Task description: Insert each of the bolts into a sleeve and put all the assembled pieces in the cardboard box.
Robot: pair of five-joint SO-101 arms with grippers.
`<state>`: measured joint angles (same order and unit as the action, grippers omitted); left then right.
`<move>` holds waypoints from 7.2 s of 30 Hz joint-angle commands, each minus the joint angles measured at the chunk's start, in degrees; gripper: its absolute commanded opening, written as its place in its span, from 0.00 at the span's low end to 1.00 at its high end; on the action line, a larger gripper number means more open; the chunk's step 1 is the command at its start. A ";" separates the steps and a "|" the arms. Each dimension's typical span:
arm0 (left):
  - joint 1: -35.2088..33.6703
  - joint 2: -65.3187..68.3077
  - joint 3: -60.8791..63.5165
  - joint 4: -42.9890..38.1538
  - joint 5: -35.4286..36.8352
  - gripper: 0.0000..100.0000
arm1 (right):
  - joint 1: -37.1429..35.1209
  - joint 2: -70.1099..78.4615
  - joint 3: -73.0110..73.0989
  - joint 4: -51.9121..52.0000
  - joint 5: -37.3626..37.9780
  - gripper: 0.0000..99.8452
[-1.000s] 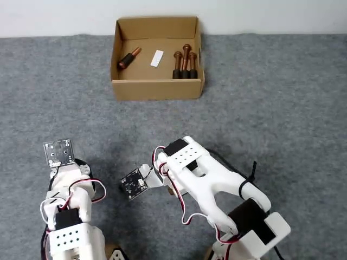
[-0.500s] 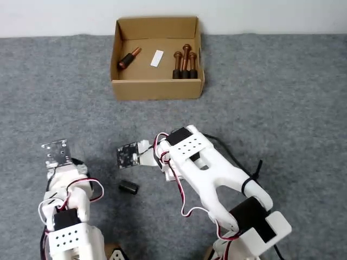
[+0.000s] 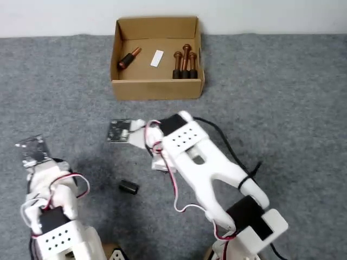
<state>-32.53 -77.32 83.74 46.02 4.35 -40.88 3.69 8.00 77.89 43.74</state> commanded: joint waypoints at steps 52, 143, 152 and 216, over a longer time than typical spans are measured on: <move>-24.44 -0.44 -2.68 2.37 -10.81 0.01 | -18.15 37.32 -42.90 17.71 -22.77 0.01; 59.60 110.33 -96.75 49.23 -30.07 0.20 | 57.98 -44.62 11.52 24.75 -43.87 0.01; 59.52 110.68 -96.84 41.41 -31.03 0.20 | 57.98 -44.53 11.52 24.75 -43.78 0.01; 37.80 113.32 -122.24 54.51 64.26 0.12 | 57.89 -44.35 11.43 19.47 -43.78 0.01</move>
<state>3.69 40.92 -36.18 98.77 68.35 16.70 -39.74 19.87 99.08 0.22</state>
